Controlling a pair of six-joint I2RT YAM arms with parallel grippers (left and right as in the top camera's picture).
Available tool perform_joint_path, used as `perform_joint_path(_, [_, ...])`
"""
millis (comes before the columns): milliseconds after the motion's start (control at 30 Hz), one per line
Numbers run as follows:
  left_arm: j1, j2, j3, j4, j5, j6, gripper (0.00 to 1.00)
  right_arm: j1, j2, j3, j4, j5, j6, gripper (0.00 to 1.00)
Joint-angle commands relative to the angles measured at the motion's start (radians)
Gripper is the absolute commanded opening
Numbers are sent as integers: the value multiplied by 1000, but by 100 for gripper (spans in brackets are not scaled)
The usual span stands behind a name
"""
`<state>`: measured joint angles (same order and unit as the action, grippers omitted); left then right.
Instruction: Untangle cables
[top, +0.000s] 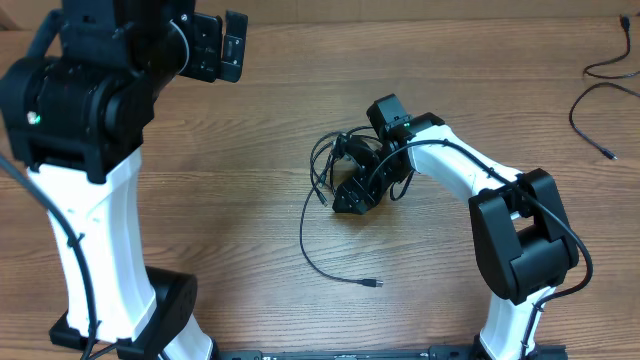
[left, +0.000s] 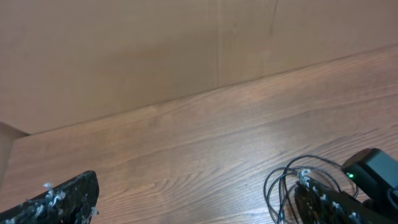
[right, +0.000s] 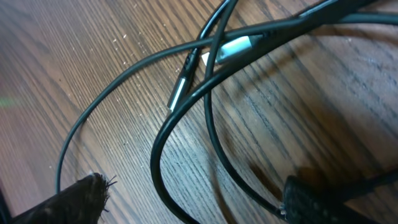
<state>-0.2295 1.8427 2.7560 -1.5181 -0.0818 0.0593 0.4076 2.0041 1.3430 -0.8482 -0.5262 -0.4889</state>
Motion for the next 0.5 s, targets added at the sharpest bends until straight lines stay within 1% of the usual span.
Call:
perform_joint_path(0, [1,35,13,0,-16,17,100,3,-5,-2,5,-66,48,83])
perform_joint_path(33, [1,39,13,0,-16,16,100,4,-5,-2,4,-90,48,81])
perform_joint_path(67, [1,43,13,0,-16,17,100,4,-5,-2,2,-122,48,75])
perform_joint_path(100, [1,48,13,0,-18,16,100,4,-5,-2,0,-144,48,71])
perform_joint_path(267, [1,65,13,-3,-26,16,100,5,-3,-4,-6,-164,51,70])
perform_joint_path(300, [1,65,13,-6,-26,16,100,7,-3,-5,-6,-164,51,66])
perform_joint_path(367, [1,65,13,-20,-26,16,100,15,-3,-16,3,-164,51,65])
perform_joint_path(467, [1,66,13,-28,-26,16,100,19,0,-64,71,-157,52,65])
